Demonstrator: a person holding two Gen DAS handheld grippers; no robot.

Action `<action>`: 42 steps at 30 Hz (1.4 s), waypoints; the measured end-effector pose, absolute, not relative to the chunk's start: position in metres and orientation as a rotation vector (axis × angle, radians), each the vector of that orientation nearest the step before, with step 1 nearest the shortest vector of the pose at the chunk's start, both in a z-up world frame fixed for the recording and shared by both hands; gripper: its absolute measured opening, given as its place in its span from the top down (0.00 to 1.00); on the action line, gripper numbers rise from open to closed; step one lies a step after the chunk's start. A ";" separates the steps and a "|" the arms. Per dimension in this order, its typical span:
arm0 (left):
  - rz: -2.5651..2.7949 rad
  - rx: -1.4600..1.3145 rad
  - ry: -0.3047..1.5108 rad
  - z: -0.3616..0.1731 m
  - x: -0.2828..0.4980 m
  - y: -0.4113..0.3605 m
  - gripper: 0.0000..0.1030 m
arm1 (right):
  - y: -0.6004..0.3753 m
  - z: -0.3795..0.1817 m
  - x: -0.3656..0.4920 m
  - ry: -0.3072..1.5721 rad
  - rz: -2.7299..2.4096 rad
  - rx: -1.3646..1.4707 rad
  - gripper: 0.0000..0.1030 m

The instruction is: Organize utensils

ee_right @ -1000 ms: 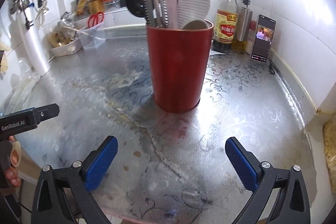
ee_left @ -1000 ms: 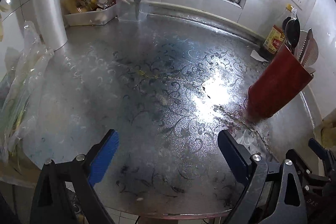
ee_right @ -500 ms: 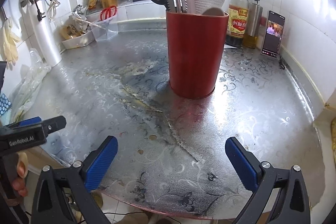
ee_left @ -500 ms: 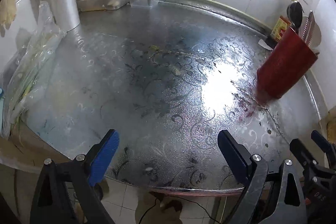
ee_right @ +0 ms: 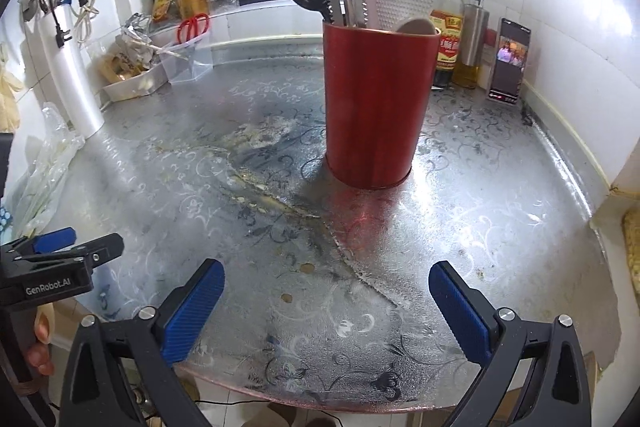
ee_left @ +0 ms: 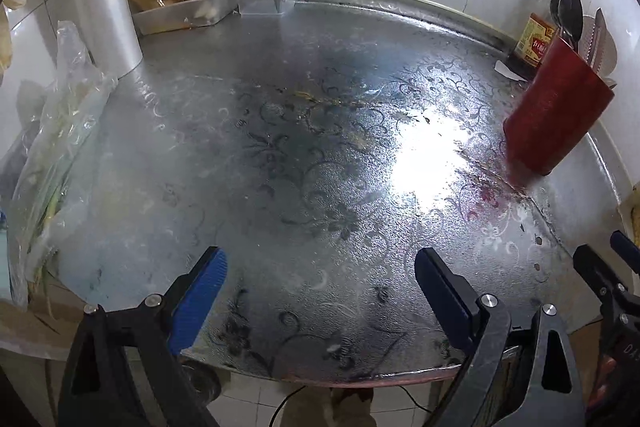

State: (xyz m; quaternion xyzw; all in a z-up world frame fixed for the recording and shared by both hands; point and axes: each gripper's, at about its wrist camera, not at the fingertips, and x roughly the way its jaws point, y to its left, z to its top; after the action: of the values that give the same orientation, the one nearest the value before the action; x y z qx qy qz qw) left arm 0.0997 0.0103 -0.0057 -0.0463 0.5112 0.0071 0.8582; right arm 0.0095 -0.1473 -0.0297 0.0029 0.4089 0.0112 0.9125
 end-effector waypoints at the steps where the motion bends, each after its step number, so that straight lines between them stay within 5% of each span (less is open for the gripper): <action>1: 0.007 -0.092 1.071 -0.005 0.100 0.010 0.08 | -0.147 -0.029 0.010 0.844 0.018 0.013 0.00; 42: -0.010 -0.030 1.094 -0.012 0.092 0.003 0.08 | -0.141 -0.029 -0.007 0.836 -0.068 0.003 0.00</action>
State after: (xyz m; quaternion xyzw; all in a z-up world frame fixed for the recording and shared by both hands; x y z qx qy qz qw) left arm 0.0920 0.0035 -0.0119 -0.0141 0.5200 -0.0048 0.8541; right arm -0.0068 -0.1415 -0.0295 0.0012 0.4060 -0.0329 0.9133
